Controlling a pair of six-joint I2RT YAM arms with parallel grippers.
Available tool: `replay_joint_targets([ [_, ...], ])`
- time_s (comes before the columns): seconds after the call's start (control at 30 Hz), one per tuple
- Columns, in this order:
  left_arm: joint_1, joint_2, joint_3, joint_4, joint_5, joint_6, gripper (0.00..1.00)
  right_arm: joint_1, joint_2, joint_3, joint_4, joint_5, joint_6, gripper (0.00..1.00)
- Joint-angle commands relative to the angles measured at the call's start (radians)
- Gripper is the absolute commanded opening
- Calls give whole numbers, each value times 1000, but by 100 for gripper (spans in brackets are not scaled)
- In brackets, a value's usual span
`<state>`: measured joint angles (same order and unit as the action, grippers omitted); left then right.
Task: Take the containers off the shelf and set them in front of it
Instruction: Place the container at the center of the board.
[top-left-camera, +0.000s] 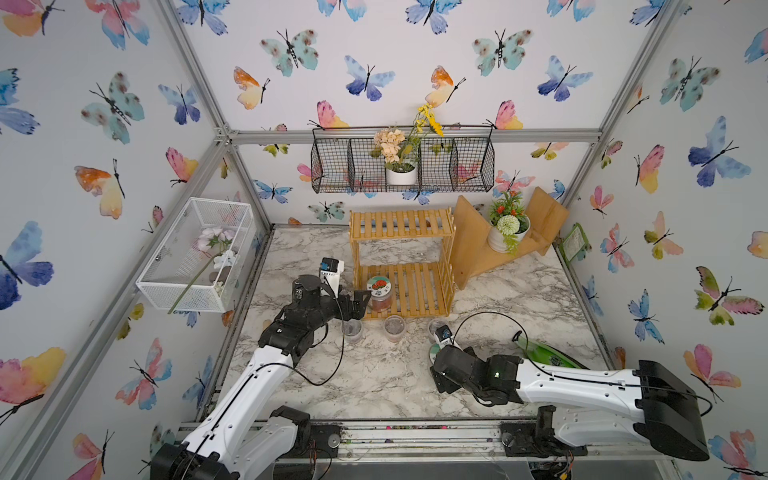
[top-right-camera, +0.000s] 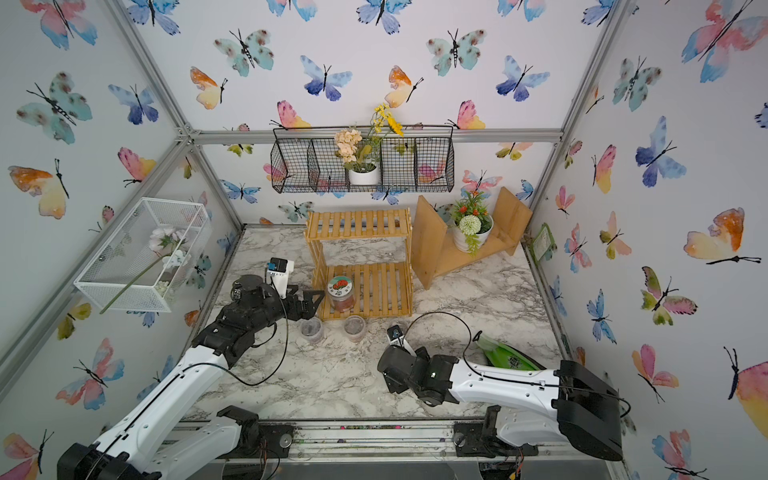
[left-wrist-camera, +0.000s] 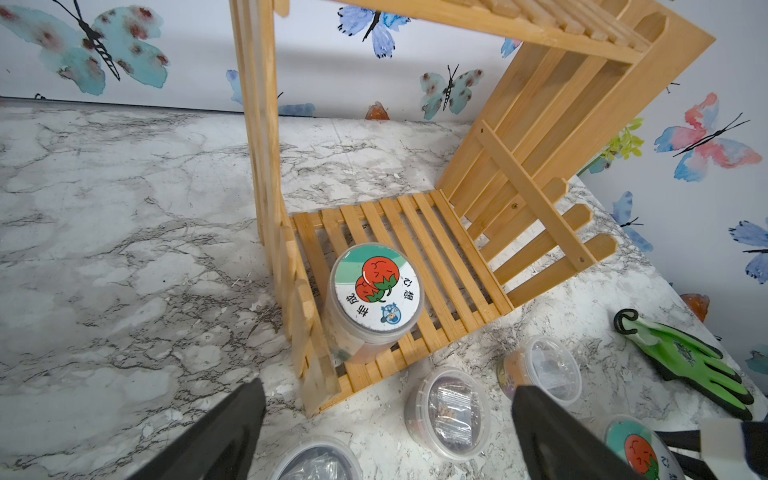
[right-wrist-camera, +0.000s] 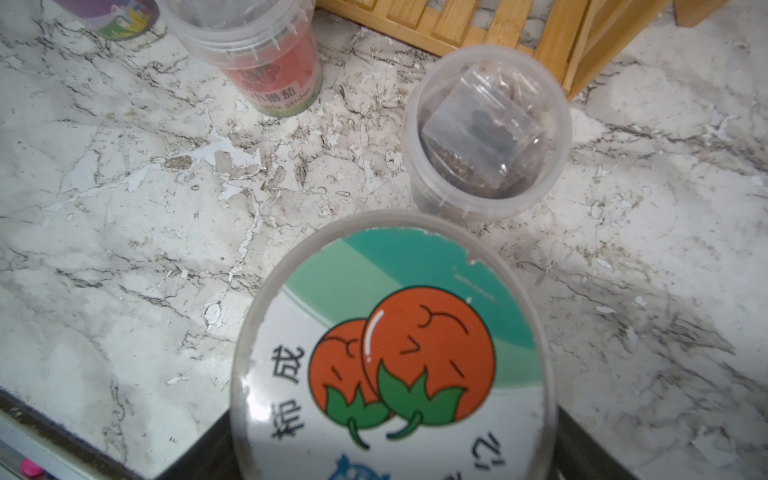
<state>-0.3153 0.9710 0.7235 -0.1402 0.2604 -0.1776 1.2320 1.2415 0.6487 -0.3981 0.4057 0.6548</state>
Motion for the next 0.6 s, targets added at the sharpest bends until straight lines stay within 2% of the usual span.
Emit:
replay_joint_targets([
  [0.0,3,1,24,-16,50,19,99,6,4,-26,41,52,32,78],
  [0.33,-7,2,32,-22,47,55,99,6,9,-21,26,70,49,98],
  [0.57,-88,16,80,-70,-41,85,99,6,-43,35,-33,82,34,98],
])
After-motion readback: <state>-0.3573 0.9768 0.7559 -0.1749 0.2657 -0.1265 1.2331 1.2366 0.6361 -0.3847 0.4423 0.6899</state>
